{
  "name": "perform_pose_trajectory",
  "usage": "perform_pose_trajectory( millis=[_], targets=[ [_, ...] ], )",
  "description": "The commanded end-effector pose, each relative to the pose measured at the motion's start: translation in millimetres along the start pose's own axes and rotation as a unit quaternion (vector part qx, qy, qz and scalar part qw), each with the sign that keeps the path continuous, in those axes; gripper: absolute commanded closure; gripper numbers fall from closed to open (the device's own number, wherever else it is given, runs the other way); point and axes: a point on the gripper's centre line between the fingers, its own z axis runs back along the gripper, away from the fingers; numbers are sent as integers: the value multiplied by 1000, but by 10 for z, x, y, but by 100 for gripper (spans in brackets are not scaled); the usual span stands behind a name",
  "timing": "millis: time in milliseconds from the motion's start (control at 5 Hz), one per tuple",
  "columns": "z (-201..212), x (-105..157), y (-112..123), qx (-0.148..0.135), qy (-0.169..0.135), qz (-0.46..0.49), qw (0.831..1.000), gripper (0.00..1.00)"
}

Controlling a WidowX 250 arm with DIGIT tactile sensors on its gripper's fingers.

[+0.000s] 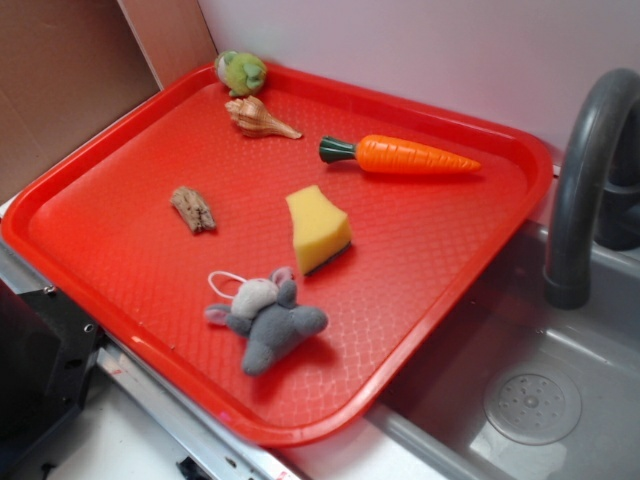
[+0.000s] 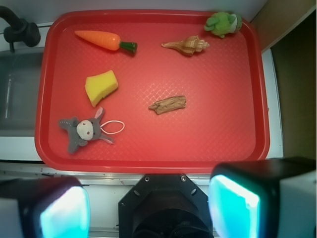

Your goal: Grab the carrot.

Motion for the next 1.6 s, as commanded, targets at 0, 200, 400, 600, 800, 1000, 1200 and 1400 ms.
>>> perform_pose_trajectory(
  millis=[0, 200, 400, 600, 800, 1000, 1200, 1400],
  targets=[
    [0, 0, 0, 0, 0, 0, 1000, 0],
    [-23, 265, -31, 17, -33, -54, 998, 0],
    [-76, 476, -72, 25, -35, -81, 996, 0],
    [-185, 835, -143, 34, -41, -151, 987, 0],
    [-319, 1124, -248, 28, -48, -237, 970, 0],
    [-591, 1433, -480, 71, -47, -359, 929, 0],
    [-996, 1550, -649, 105, -23, -454, 885, 0],
    [-1408, 1646, -678, 117, 8, -495, 861, 0]
  ],
)
